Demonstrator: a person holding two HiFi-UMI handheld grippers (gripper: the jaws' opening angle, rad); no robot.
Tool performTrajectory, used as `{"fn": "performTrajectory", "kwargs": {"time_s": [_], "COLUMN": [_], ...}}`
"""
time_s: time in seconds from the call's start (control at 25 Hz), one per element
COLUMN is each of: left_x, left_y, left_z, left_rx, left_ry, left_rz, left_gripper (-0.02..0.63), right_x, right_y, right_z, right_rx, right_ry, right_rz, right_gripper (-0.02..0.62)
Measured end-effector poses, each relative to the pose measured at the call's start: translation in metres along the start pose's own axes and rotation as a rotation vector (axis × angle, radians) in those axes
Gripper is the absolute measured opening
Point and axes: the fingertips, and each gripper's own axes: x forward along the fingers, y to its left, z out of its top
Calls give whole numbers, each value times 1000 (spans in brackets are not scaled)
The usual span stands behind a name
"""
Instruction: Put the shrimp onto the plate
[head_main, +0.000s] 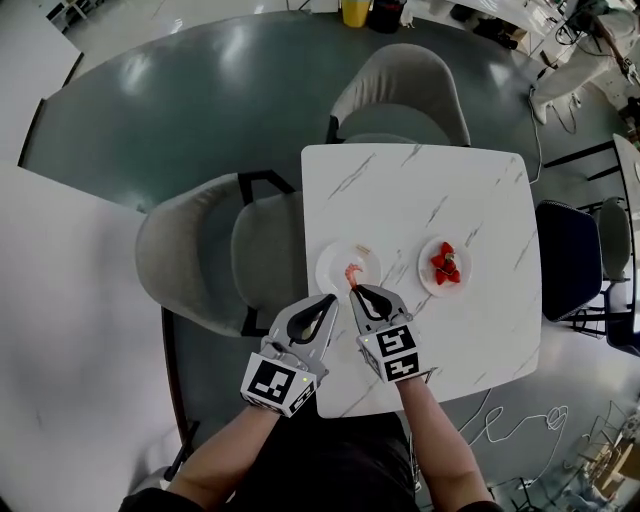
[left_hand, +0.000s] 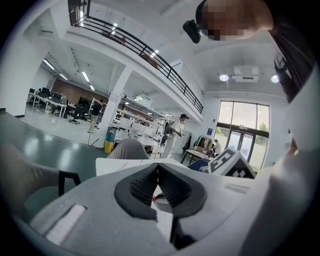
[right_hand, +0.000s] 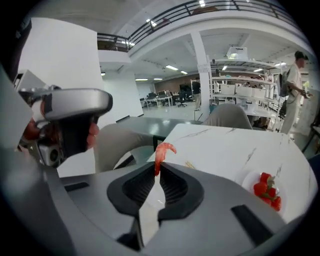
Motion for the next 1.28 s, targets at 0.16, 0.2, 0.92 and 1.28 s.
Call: {"fn": "performTrajectory", "kwargs": {"time_s": [0.16, 0.2, 0.92, 1.28], "left_x": [6, 6, 4, -9], "left_y": [11, 13, 29, 10], "left_z": [-10, -12, -30, -12], "left_rx": [-5, -7, -26, -5], "left_ry": [18, 22, 61, 72], "left_rz": [1, 2, 30, 41], "left_gripper": [8, 8, 8, 8], "right_x": [27, 32, 70, 25], "right_y": [-11, -13, -18, -7], "right_z": [-23, -28, -61, -23], "right_rx": [-25, -32, -142, -29], "right_ry": [96, 118, 395, 251], "right_rz": [-32, -37, -30, 4], "right_gripper": [32, 32, 45, 81]}}
